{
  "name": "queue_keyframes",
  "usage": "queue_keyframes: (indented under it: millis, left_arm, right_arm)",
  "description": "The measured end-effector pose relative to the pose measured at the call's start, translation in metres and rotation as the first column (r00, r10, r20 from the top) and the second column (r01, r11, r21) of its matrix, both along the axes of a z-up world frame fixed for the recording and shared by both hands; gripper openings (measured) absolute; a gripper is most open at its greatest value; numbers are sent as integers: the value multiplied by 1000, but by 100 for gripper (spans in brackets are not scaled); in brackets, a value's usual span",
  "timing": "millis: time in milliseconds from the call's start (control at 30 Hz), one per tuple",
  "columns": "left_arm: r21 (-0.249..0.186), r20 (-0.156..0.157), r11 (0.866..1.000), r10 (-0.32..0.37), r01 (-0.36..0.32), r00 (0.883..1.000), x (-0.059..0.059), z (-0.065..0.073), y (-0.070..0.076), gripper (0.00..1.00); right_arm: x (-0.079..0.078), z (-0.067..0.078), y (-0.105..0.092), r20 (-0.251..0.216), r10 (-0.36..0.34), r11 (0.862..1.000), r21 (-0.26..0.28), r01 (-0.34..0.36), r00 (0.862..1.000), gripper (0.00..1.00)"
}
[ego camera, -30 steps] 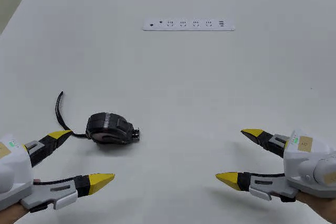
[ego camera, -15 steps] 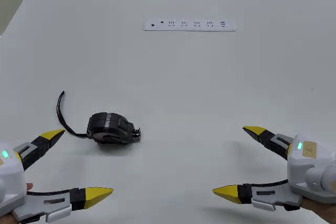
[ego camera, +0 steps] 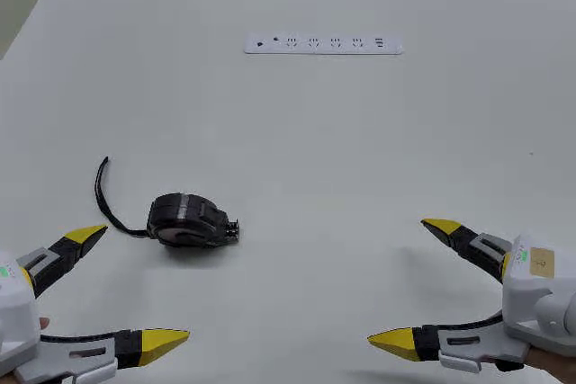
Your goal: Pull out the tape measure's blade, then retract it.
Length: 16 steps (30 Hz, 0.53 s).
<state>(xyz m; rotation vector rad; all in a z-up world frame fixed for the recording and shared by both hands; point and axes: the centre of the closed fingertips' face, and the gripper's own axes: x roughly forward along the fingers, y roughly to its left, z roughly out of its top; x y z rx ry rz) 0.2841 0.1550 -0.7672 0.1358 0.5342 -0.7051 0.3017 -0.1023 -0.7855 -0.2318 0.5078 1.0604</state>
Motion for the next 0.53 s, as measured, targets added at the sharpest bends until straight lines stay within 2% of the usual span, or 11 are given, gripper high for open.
queue_keyframes:
  millis: [533]
  left_arm:
    - [4, 2, 1000, -3, 3, 1000, 0, 1, 2, 100]
  right_arm:
    - [-3, -1, -1, -1, 1, 1000, -12, -1, 1000, 100]
